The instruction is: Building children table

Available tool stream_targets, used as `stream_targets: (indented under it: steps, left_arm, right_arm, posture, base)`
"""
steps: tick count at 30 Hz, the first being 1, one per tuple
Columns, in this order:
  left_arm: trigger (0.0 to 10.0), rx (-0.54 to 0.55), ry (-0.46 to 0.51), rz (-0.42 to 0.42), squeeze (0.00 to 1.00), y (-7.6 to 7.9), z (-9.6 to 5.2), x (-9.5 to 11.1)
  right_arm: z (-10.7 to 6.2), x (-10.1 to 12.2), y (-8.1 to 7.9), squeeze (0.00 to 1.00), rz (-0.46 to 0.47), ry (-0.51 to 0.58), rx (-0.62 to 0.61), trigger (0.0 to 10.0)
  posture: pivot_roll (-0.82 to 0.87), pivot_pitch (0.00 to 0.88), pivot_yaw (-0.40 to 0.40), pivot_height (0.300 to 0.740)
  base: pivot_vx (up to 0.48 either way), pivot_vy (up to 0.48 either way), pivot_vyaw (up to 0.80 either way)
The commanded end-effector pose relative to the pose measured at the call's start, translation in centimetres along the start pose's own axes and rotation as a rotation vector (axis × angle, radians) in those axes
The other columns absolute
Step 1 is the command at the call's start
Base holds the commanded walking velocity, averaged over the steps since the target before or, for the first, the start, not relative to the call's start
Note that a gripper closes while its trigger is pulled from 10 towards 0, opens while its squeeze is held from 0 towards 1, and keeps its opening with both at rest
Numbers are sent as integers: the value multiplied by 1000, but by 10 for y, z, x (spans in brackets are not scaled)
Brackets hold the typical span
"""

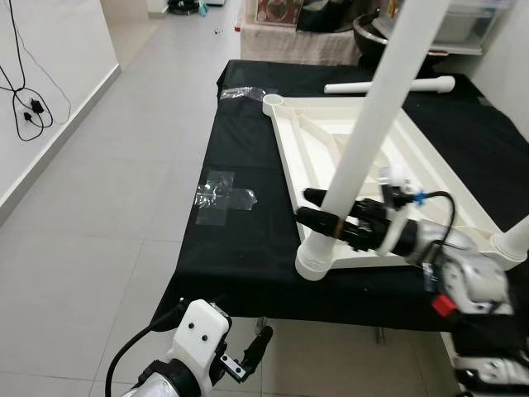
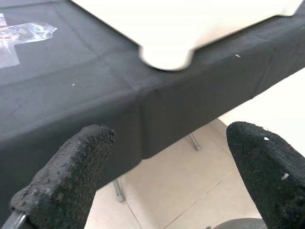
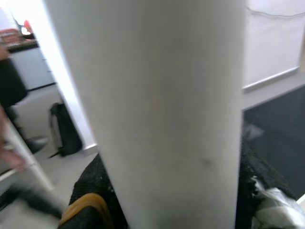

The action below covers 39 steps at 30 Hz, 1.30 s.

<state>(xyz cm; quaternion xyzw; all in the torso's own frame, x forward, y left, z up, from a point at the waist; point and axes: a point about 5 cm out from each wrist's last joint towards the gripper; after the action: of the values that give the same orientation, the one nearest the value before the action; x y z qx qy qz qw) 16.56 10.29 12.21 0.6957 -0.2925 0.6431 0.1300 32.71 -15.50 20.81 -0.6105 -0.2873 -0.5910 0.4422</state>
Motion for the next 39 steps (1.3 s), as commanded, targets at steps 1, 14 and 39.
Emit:
stream_targets:
  steps: [1,14,39]
  left_arm:
    - [10000,-2,-2,3,0,2,-2,-1]
    - [10000,-20,-2,5,0,1,-1,-2]
    - [10000,-13,8,6,0,-2,4,0]
  right_arm:
    - [5,-2,2,0,-3,0,-26,0]
    - [-36,-13,15,0,-91,209,-1095,0]
    - [6,-5,-4,0,63,353,-733,10000]
  posture:
    - [154,45,-109,740]
    - [131,48,-93,740]
    - [133,82,-100,740]
  base:
    - [0,0,0]
    - [0,0,0]
    - [0,0,0]
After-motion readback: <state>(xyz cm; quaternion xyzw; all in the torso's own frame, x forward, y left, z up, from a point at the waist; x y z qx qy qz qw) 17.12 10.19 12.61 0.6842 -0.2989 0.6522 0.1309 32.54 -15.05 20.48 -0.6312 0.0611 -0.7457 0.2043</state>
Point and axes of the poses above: a point about 5 cm out from each wrist's last joint towards the gripper, its own z axis pointing out of the wrist towards the gripper, its own x axis along the axis of the wrist's last joint, y = z × x, and after that the axes turned 10 degrees about z, right-handed
